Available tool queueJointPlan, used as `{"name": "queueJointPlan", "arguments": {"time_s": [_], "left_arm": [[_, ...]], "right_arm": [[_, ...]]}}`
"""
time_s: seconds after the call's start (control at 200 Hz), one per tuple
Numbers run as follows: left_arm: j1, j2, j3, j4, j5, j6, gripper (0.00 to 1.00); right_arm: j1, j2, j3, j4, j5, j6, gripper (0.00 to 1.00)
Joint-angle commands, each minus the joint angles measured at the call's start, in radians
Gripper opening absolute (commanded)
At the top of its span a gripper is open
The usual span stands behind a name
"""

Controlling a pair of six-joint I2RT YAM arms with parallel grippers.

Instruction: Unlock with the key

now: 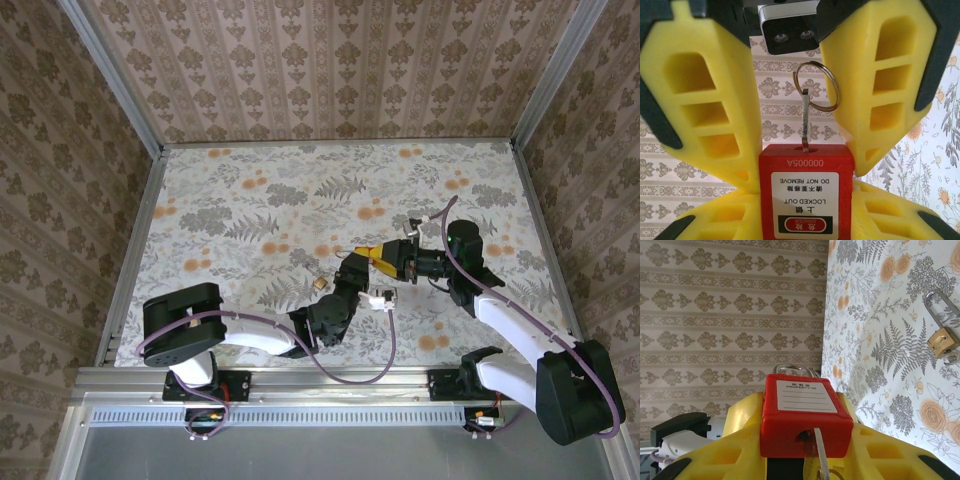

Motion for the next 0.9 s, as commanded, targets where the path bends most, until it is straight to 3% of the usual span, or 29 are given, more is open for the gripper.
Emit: {"name": "queueJointPlan", "arguments": {"time_s": [0.0, 0.09, 0.32, 0.58, 0.895], "left_arm": [[-0.019, -0.010, 0.018, 0.045, 0.019, -0.020, 0.00], [-0.019, -0.009, 0.014, 0.052, 0.016, -0.018, 0.06], [-0.019, -0.007, 0.010, 0.061, 0.005, -0.008, 0.11], [-0.019, 0.007, -0.007, 0.120, 0.000, 0.035, 0.29], [-0.018, -0.074, -0.021, -0.007, 0.009, -0.058, 0.46]], "right_arm": [[0.008, -0.005, -0.010, 0.031, 0.014, -0.005, 0.34], [0.006, -0.006, -0.007, 0.015, 0.027, -0.013, 0.33], [0.005, -0.018, -0.008, 0.002, 0.046, -0.026, 0.29], [0.004, -0.060, 0.016, -0.099, 0.075, -0.098, 0.26], [-0.017, -0.094, 0.032, -0.155, 0.090, -0.131, 0.24]]}}
